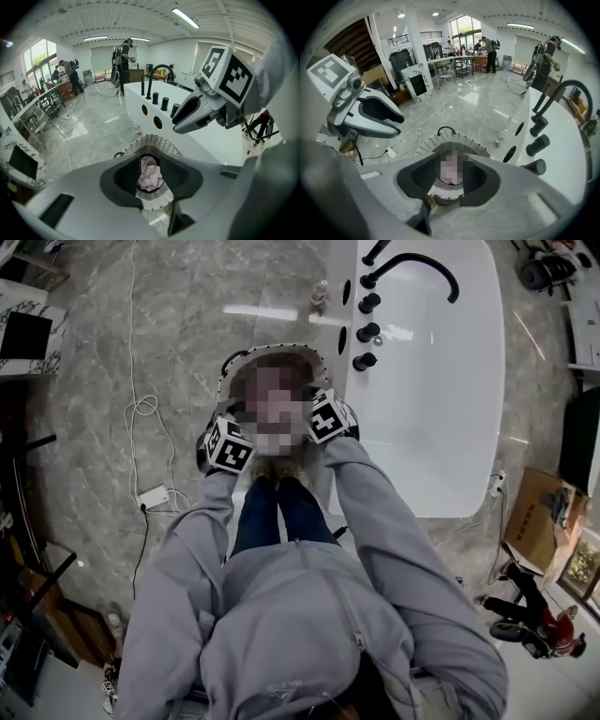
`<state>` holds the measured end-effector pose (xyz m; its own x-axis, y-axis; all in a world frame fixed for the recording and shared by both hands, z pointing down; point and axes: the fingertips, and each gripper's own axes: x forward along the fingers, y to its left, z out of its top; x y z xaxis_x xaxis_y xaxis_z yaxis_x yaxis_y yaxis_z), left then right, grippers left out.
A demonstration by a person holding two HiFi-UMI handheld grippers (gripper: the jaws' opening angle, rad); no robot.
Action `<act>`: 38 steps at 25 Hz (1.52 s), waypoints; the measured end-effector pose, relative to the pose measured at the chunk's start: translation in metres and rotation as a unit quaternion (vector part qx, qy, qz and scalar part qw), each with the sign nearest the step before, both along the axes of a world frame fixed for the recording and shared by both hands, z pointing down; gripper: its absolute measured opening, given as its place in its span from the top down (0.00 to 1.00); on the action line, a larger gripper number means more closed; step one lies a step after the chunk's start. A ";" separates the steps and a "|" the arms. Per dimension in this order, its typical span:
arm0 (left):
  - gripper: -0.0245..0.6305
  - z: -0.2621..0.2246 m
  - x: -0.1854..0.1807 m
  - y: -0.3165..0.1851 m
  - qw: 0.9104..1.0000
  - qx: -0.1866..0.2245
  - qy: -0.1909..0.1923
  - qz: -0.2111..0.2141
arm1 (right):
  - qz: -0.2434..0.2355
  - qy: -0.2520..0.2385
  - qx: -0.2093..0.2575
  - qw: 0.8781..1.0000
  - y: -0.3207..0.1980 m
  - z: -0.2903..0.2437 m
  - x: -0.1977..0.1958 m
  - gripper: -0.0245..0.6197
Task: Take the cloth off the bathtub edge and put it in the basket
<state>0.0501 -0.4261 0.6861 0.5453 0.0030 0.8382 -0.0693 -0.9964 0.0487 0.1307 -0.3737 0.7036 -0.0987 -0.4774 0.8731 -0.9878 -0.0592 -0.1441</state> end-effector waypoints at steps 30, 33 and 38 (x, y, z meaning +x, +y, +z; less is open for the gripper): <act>0.96 -0.224 0.011 0.020 0.956 0.071 0.280 -0.056 | 0.089 0.137 0.271 0.949 0.030 -0.243 -0.015 0.95; 0.96 -0.261 0.005 0.025 0.942 0.081 0.319 -0.067 | 0.126 0.132 0.326 0.928 0.040 -0.285 -0.016 0.95; 0.96 -0.314 -0.009 0.038 0.917 0.091 0.379 -0.085 | 0.165 0.149 0.390 0.894 0.059 -0.337 -0.024 0.95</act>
<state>0.0414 -0.3883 0.3725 0.9509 -0.2387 0.1970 -0.2398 -0.9706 -0.0187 0.1065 -0.3143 0.3669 0.3413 -0.9121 0.2272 -0.9364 -0.3509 -0.0020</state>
